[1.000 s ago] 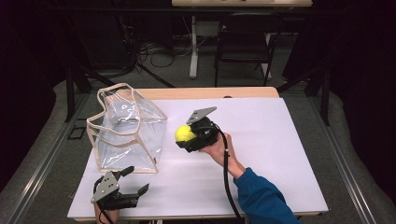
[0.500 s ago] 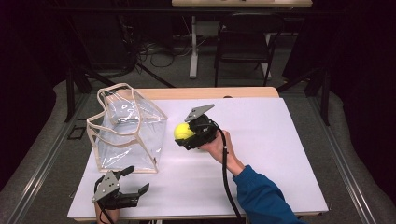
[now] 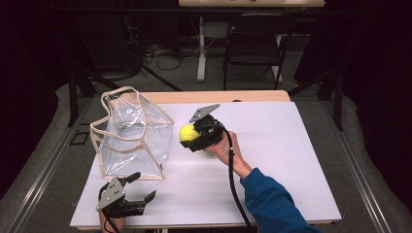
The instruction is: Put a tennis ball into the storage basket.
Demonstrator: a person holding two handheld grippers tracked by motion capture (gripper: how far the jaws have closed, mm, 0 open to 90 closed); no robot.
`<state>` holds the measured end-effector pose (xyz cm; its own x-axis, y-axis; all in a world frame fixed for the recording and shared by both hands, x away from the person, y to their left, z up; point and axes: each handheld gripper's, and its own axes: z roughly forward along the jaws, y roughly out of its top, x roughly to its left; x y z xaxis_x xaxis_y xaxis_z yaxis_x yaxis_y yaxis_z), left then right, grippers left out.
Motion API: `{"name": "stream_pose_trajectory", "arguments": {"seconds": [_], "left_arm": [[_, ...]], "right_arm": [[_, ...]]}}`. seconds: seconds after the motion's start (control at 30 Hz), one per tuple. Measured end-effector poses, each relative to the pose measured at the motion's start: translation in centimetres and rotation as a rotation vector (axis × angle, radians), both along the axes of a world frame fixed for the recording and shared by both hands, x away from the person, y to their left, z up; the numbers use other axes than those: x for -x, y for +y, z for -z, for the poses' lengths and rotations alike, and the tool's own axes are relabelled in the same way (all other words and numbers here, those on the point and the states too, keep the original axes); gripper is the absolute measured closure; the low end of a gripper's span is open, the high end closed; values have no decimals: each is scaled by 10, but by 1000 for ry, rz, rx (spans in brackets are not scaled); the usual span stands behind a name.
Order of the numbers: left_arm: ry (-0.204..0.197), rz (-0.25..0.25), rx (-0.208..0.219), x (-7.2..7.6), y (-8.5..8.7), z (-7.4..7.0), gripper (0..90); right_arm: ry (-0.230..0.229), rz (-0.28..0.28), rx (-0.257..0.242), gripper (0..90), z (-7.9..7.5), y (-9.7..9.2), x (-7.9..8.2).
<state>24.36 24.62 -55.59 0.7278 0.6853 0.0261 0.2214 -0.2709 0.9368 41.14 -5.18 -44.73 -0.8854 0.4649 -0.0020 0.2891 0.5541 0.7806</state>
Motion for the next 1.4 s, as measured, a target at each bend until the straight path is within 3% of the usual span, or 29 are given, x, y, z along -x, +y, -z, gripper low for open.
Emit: {"name": "stream_pose_trajectory", "arguments": {"seconds": [0.7, 1.4], "left_arm": [[7, 5, 12, -1, 0, 1, 162], [9, 1, 13, -1, 1, 1, 162]], "right_arm": [[-7, -6, -4, 263, -7, 17, -11], [-34, 8, -18, 262, -20, 18, -15]]}}
